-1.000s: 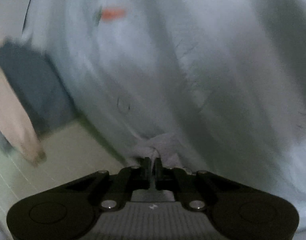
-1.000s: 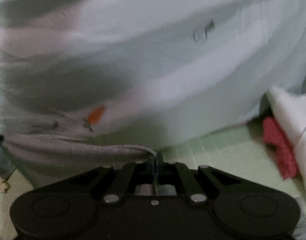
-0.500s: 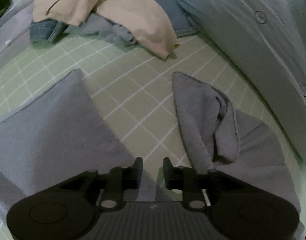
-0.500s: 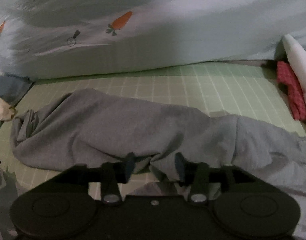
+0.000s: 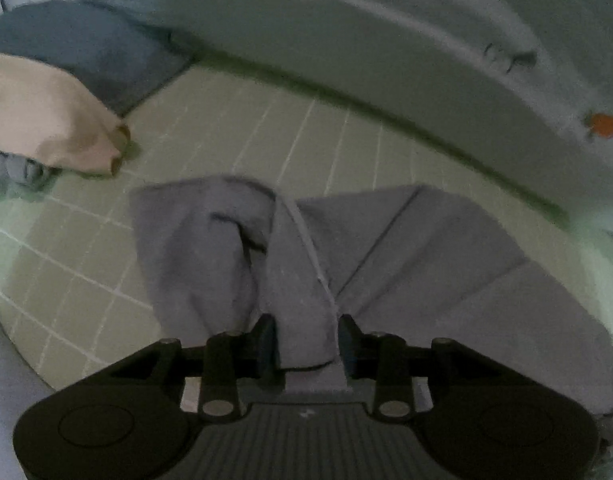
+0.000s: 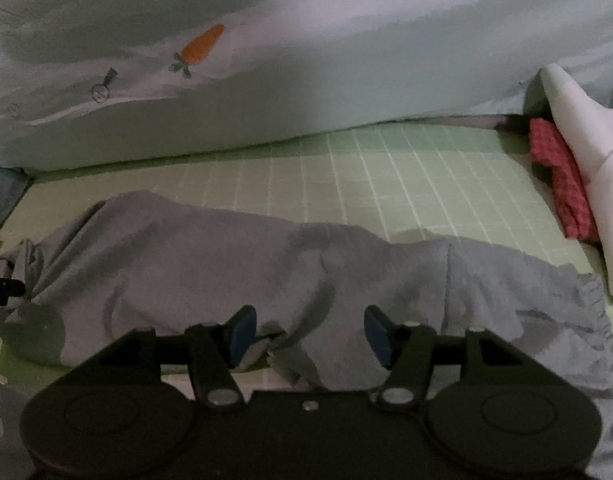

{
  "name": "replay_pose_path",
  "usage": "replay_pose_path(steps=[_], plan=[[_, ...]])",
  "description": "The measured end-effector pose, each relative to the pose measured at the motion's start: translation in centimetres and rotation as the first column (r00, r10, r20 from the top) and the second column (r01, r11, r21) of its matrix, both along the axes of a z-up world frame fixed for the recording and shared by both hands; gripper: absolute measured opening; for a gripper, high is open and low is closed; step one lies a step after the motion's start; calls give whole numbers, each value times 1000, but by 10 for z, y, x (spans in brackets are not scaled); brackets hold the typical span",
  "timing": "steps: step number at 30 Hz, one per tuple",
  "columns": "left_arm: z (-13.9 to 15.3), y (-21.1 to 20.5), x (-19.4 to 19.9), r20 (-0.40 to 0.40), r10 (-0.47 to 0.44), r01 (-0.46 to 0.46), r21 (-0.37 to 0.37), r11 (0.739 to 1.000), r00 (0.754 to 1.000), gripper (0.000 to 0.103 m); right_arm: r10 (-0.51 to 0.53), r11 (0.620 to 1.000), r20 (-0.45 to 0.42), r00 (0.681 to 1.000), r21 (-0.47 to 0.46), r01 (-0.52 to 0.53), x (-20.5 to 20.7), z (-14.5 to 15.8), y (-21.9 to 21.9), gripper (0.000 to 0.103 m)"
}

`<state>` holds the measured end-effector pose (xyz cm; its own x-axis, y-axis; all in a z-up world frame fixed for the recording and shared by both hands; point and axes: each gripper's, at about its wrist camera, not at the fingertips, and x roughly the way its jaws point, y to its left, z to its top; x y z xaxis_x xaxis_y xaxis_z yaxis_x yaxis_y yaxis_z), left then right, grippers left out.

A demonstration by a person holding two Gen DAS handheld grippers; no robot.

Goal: Fold clothes

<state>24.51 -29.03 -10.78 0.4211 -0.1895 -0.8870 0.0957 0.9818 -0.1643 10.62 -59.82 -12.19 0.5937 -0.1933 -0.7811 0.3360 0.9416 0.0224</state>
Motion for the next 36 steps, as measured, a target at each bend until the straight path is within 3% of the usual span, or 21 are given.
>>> replay_pose_path(steps=[2, 5, 7, 9, 10, 12, 13, 14, 16, 19, 29, 30, 33, 34, 35, 36], plan=[[-5, -3, 5, -12, 30, -29, 27, 999, 999, 8, -5, 1000, -9, 1000, -4, 5, 0, -3, -2, 61], [6, 7, 20, -7, 100, -100, -51, 994, 995, 8, -11, 1000, -15, 1000, -10, 11, 1, -4, -4, 61], [22, 15, 38, 45, 131, -123, -140, 982, 990, 7, -13, 1000, -17, 1000, -14, 13, 1, -4, -6, 61], [39, 25, 61, 88, 201, -173, -256, 951, 976, 7, -15, 1000, -19, 1000, -18, 15, 2, -4, -8, 60], [47, 28, 72, 102, 250, -206, -316, 926, 963, 8, -15, 1000, -19, 1000, -17, 14, 2, -4, -8, 60], [62, 33, 87, 164, 300, -210, -418, 884, 940, 19, -8, 1000, -20, 1000, -16, 8, 2, -5, -6, 60], [69, 34, 92, 198, 315, -199, -452, 870, 928, 41, -2, 1000, -21, 1000, -17, 2, 2, -5, -4, 60], [70, 36, 91, 217, 321, -206, -427, 880, 922, 66, 4, 1000, -21, 1000, -18, -4, 2, -5, -3, 60], [72, 39, 88, 255, 332, -224, -374, 900, 908, 76, 14, 1000, -19, 1000, -18, -14, 0, -5, 1, 60], [51, 52, 73, 221, 359, -322, -188, 928, 907, 76, 23, 1000, -22, 999, -15, -23, -2, -7, 5, 60], [-15, 85, 54, 68, 409, -410, 8, 912, 910, 71, 93, 995, -47, 995, -25, -94, 9, -13, 24, 60], [-16, 81, 55, 69, 391, -393, 12, 919, 918, 70, 100, 994, -49, 994, -28, -101, 10, -12, 26, 60], [-20, 69, 62, 84, 353, -357, 27, 934, 932, 54, 107, 993, -56, 993, -35, -109, 9, -12, 28, 60], [-20, 66, 62, 98, 346, -352, 47, 935, 933, 34, 106, 993, -59, 993, -36, -108, 9, -12, 28, 60], [-21, 64, 62, 110, 339, -348, 65, 935, 934, 5, 105, 994, -63, 993, -37, -107, 8, -12, 28, 60], [-20, 67, 61, 114, 346, -353, 48, 934, 931, 1, 103, 994, -65, 993, -39, -106, 8, -12, 28, 60]])
